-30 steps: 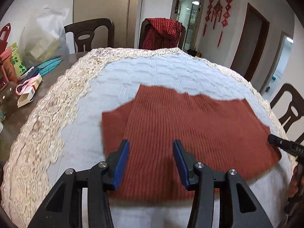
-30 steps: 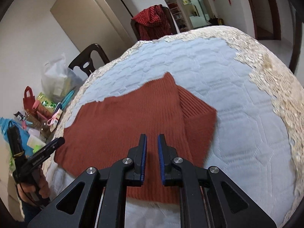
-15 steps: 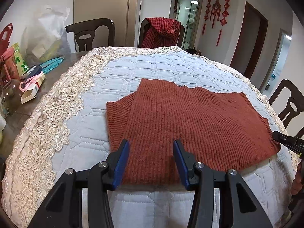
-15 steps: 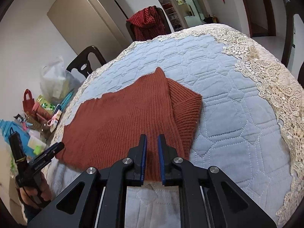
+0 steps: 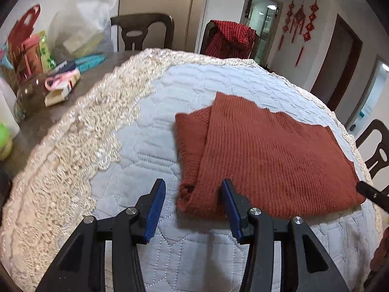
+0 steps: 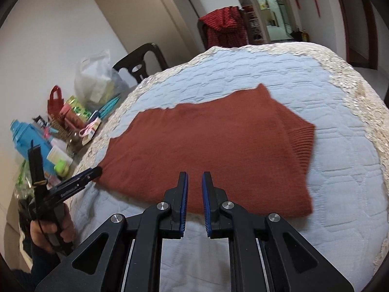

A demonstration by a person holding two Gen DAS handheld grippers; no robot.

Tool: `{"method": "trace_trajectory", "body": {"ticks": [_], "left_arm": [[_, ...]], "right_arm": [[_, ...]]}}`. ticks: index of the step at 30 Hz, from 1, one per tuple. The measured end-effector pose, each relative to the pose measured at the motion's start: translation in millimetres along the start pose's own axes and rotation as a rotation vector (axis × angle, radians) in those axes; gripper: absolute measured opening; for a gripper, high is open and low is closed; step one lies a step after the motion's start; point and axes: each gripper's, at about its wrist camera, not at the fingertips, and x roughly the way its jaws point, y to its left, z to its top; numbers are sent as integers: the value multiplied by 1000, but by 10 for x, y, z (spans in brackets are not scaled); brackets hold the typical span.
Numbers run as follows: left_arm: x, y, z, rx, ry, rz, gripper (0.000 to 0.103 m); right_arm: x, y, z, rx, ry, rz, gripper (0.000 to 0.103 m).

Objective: Fold small clothes

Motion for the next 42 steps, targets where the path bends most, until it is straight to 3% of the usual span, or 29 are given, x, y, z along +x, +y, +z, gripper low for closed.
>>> {"method": "trace_trajectory", "body": {"ticks": [12, 16, 33, 37, 42], "left_arm": [[59, 103, 79, -71, 4, -77, 50], [149, 131, 85, -87, 36, -104, 54], [151, 119, 66, -80, 41, -130, 60], [151, 123, 67, -84, 40, -135, 60], [156, 104, 77, -80, 43, -140, 60]], "right_arm": [[463, 484, 18, -95, 78, 55, 12], [627, 502, 38, -92, 112, 49, 12], [1142, 416, 560, -39, 130, -13, 12], [931, 497, 445, -58, 119, 11, 12], [739, 586, 55, -85, 145, 59, 12]]}}
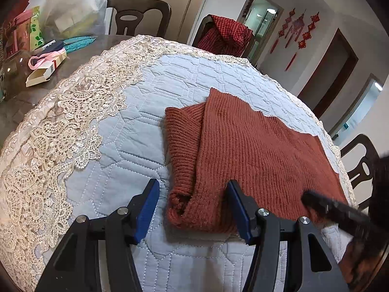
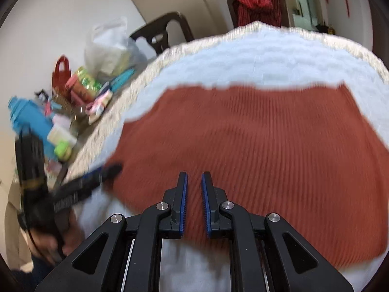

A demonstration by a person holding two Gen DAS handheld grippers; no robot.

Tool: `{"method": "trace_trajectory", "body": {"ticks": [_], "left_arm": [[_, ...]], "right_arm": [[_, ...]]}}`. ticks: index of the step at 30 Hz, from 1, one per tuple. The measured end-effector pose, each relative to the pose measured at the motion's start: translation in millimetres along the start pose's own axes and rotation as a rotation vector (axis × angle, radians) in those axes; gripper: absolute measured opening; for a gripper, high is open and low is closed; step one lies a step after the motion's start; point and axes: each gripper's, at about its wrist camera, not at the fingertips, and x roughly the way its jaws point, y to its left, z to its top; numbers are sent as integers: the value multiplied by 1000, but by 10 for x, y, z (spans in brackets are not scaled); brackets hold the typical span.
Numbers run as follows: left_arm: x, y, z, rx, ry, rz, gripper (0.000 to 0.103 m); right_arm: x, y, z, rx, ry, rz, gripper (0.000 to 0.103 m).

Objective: Fold small clothes

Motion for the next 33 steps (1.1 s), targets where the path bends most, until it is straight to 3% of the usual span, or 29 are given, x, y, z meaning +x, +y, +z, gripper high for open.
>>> {"method": "trace_trajectory", "body": {"ticks": [4, 12, 16, 20, 27, 31, 33], "left_arm": [[16, 54, 48, -24, 3, -33, 60], [135, 112, 191, -62, -6, -74, 60], [150, 84, 192, -69, 4, -86, 59], [99, 52, 100, -71, 13, -121, 59], [42, 143, 10, -194, 52, -209, 59], [115, 114, 82, -203, 64, -211, 58], [183, 91, 141, -187, 72, -184, 40]], "right_arm": [[-93, -40, -195, 23, -2, 30, 12], [-252, -16, -153, 15, -48, 61, 12], [-93, -64, -115, 23, -10, 37, 12], [-49, -148, -168, 51, -12, 79, 12], [-63, -179, -173, 69, -15, 103, 12], [-63, -168, -170, 70, -15, 101, 12], [-62, -151, -166, 65, -15, 94, 12]]}}
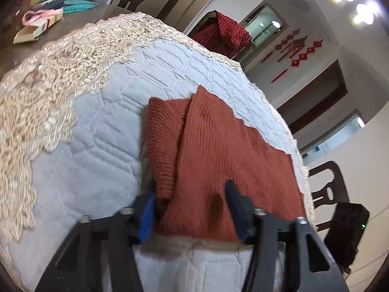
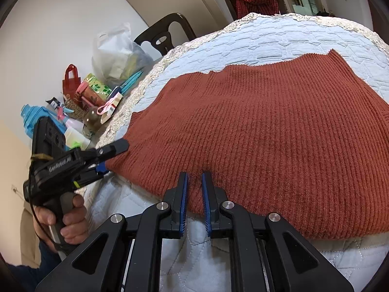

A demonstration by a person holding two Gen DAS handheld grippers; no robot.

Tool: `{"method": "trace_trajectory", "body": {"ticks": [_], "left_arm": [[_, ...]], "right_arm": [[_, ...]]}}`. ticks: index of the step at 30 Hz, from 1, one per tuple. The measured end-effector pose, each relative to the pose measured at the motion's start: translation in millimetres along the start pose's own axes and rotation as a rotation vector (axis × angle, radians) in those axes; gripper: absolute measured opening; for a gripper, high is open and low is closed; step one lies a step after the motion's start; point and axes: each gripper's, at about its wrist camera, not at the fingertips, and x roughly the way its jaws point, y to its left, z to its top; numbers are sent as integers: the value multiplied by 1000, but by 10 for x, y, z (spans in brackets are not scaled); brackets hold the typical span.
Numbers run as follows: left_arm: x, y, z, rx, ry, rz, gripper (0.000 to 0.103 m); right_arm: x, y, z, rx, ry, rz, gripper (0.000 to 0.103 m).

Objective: Fold small clothes

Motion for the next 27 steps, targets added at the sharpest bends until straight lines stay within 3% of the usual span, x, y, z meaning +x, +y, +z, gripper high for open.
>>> {"method": "trace_trajectory", "body": {"ticks": [1, 4, 13, 21, 27], "left_arm": [[28, -1, 15, 6, 5, 20, 29], [44, 2, 33, 9, 14, 8, 24], [-258, -233, 136, 50, -69, -135, 21], [-301, -990, 314, 178, -80, -251, 21], [48, -1696, 146, 299, 1, -338, 21]], "right_arm": [[1, 13, -1, -3, 0, -3, 12], [-7, 0, -4, -1, 3, -3, 12], [-144, 13, -40, -6, 0, -3, 12], [-623, -244, -115, 62, -109, -39, 12], [-1059, -650, -226, 164, -192, -129, 12]]}}
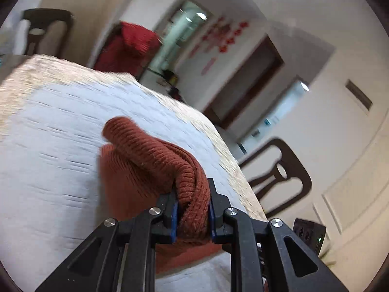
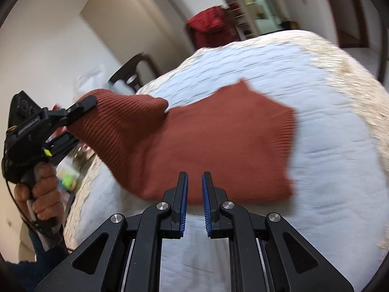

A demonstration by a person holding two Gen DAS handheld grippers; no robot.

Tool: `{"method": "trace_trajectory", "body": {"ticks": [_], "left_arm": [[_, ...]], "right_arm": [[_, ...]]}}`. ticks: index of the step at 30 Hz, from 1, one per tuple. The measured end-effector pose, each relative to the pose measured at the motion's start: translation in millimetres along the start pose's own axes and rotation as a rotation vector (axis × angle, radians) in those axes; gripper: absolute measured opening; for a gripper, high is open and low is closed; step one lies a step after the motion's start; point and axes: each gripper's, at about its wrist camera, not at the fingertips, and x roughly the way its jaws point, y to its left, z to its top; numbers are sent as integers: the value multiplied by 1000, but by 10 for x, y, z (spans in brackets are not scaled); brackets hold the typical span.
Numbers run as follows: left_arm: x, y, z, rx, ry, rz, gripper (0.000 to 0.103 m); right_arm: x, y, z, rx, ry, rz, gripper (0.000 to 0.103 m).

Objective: Fold small clothes

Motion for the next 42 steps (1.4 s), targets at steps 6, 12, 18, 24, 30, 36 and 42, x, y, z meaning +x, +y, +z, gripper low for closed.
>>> {"method": "trace_trajectory", "body": {"ticks": [6, 12, 18, 24, 30, 36, 42], "left_arm": [[839, -91, -353, 9, 215, -8, 21], [687, -174, -425, 4, 218, -120, 42], [182, -159, -349, 68, 65, -57, 50], [82, 240, -382, 38, 49, 125, 49], [192, 311, -529, 40, 75, 145, 49], [248, 334, -509, 54, 70, 151, 50], [304, 280, -412, 82, 62, 169, 49]], "right_arm": [[-229, -369, -19, 83, -38, -78, 12], [-347, -500, -24, 125, -58, -60, 12], [-275, -494, 78, 171, -69, 92, 45], [-83, -403, 180, 196, -23, 215, 45], [228, -313, 314, 235, 67, 245, 46], [438, -425, 369, 310, 120, 217, 46], [556, -532, 409, 337, 115, 204, 19]]}}
